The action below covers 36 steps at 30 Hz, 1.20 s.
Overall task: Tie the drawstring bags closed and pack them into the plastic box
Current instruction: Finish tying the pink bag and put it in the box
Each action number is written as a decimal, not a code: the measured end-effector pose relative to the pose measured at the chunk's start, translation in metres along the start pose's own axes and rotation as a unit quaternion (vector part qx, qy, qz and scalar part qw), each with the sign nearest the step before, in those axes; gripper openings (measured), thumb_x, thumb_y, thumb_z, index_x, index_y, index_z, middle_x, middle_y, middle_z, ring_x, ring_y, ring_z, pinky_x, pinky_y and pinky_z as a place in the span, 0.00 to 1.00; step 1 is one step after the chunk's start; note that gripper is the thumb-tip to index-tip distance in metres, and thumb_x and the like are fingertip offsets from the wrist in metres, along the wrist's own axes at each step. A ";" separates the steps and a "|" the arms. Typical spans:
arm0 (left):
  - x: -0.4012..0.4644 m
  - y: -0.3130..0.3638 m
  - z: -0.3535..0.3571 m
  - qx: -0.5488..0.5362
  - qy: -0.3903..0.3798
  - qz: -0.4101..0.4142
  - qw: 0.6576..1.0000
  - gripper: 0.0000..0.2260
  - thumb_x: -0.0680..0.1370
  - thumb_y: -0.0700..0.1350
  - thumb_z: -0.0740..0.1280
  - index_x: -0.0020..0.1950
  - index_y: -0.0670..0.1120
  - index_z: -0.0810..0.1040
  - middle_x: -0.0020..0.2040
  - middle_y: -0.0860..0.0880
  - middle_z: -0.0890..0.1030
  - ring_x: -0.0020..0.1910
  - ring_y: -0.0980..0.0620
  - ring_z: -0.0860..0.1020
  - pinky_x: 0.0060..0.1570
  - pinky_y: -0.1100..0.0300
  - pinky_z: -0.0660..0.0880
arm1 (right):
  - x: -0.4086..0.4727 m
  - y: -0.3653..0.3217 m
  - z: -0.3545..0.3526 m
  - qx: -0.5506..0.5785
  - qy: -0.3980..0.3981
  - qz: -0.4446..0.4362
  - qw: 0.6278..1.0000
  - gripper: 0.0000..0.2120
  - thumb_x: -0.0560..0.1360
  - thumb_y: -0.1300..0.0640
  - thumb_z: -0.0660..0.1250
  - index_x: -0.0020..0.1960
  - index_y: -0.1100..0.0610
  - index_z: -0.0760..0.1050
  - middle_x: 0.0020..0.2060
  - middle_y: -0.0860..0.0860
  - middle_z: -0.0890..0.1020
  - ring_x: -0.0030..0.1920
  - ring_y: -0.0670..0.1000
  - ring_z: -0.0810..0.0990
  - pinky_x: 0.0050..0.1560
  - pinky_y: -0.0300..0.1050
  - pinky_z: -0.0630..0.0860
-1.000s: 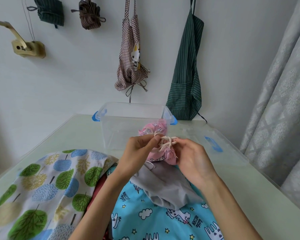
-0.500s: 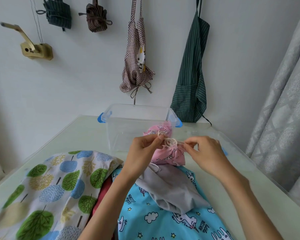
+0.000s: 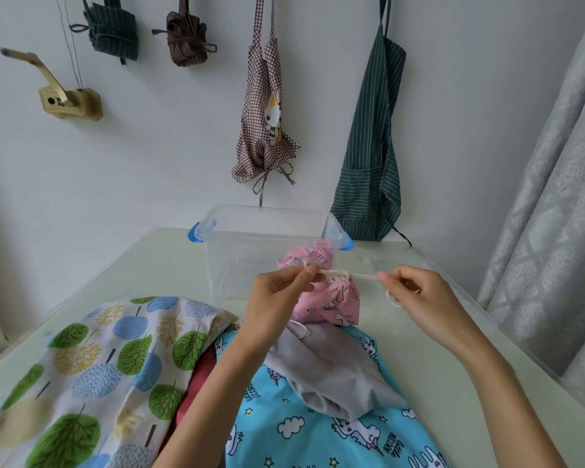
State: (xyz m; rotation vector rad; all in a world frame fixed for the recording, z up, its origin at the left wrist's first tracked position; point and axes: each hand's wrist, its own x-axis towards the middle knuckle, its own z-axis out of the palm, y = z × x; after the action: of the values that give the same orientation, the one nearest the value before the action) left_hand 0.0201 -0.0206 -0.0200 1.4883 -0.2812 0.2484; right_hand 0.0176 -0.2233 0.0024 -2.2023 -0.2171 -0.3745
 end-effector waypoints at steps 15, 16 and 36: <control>0.002 -0.016 -0.011 -0.067 0.112 -0.121 0.984 0.07 0.76 0.41 0.68 0.39 0.46 0.83 0.36 0.48 0.82 0.38 0.55 0.79 0.45 0.63 0.77 | -0.005 0.022 0.003 0.019 -0.316 0.032 0.948 0.14 0.79 0.52 0.60 0.36 0.56 0.68 0.26 0.45 0.70 0.28 0.43 0.67 0.33 0.29 0.65; 0.001 -0.018 -0.012 -0.068 0.116 -0.133 0.982 0.07 0.76 0.41 0.68 0.39 0.46 0.83 0.36 0.47 0.82 0.39 0.54 0.79 0.45 0.63 0.76 | -0.005 0.024 0.005 0.020 -0.325 0.041 0.945 0.14 0.79 0.52 0.60 0.36 0.56 0.68 0.26 0.45 0.70 0.27 0.43 0.67 0.32 0.29 0.65; 0.013 0.002 -0.026 -0.239 0.053 -0.220 0.944 0.13 0.82 0.40 0.54 0.38 0.48 0.69 0.31 0.55 0.82 0.32 0.61 0.82 0.38 0.63 0.66 | -0.008 0.033 0.047 0.110 -0.201 0.021 0.973 0.14 0.79 0.56 0.61 0.36 0.59 0.74 0.27 0.50 0.75 0.29 0.46 0.73 0.34 0.36 0.70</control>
State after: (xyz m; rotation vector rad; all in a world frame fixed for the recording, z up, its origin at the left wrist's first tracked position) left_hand 0.0324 0.0052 -0.0159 1.0157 0.0830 -0.0978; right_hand 0.0280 -0.2063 -0.0517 -2.0388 -0.4094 0.1209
